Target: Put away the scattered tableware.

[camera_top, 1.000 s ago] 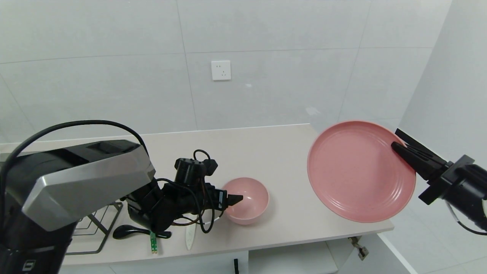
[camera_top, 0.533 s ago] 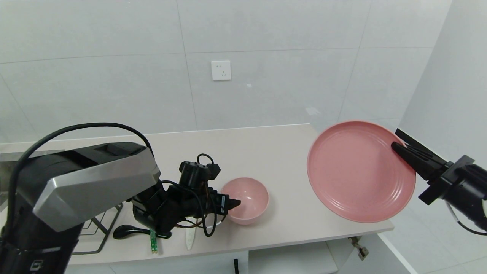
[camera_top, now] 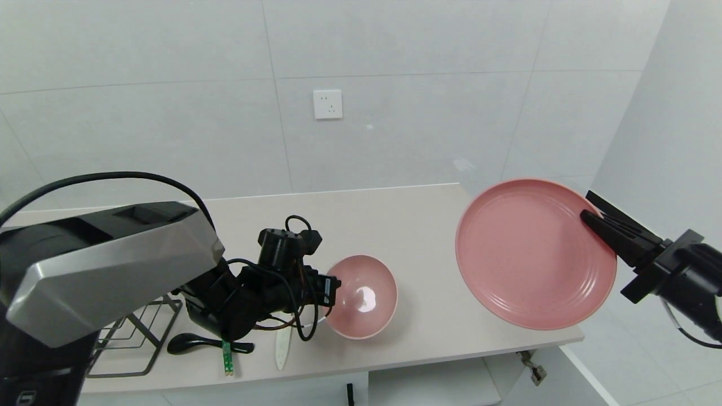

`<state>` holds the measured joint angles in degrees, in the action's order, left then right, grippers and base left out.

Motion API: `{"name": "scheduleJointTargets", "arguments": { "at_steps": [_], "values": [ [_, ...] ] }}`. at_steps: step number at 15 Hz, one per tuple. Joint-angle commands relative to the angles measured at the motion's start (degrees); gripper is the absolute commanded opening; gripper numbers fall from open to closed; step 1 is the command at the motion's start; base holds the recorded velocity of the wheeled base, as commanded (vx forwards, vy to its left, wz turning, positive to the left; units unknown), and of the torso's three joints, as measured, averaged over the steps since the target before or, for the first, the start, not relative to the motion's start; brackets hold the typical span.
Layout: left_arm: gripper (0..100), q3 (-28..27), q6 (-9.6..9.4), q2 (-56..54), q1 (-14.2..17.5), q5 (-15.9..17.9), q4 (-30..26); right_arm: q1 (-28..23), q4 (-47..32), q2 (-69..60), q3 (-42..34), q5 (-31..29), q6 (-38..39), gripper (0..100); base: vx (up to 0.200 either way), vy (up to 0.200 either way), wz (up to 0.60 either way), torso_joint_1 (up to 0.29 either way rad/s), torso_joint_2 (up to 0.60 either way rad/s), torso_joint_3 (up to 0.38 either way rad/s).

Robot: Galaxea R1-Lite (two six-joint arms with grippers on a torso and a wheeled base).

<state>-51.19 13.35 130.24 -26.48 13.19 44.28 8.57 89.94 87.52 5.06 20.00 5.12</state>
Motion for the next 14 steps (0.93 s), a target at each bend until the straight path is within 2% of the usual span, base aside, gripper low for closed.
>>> {"name": "scheduleJointTargets", "arguments": {
  "at_steps": [1, 2, 4, 5, 8, 11, 14],
  "values": [
    [0, 1.27, -1.13, -4.74, 0.64, -0.01, 0.11, 0.04, 0.06, 0.02, 0.04, 0.03, -0.02, 0, 0.000, 0.000, 0.00, 0.000, 0.00, 0.000],
    [0, 1.53, -1.48, -5.18, 0.73, -0.01, 0.11, 0.04, 0.06, 0.02, 0.04, 0.03, -0.02, 0, 0.000, 0.000, 0.00, 0.000, 0.00, 0.000],
    [0, 4.69, -4.03, -10.45, 2.66, -0.01, 0.11, 0.04, 0.06, 0.02, 0.04, -0.05, -0.11, 0, 0.000, 0.000, 0.00, 0.000, 0.00, 0.000],
    [0, 6.19, -4.30, -13.09, 3.10, -0.01, 0.20, 0.13, 0.06, 0.02, 0.04, -0.05, -0.11, 0, 0.000, 0.000, 0.00, 0.000, 0.00, 0.000],
    [0, 13.83, -4.38, -22.31, 4.15, 0.08, 2.83, 0.39, 0.06, 0.55, -0.14, -0.05, -0.11, 0, 0.000, 0.000, 0.00, 0.000, 0.00, 0.000],
    [0, 21.39, -4.21, -29.79, 6.26, 0.17, 8.55, 0.48, 0.06, 1.43, -0.14, -0.05, -1.16, 0, 0.000, 0.000, 0.00, 0.000, 0.00, 0.000],
    [0, 25.35, -3.86, -37.17, 6.61, 0.43, 9.60, 0.66, 0.06, 1.43, -0.23, -0.05, -2.40, 0, 0.000, 0.000, 0.00, 0.000, 0.00, 0.000]
  ]
}}
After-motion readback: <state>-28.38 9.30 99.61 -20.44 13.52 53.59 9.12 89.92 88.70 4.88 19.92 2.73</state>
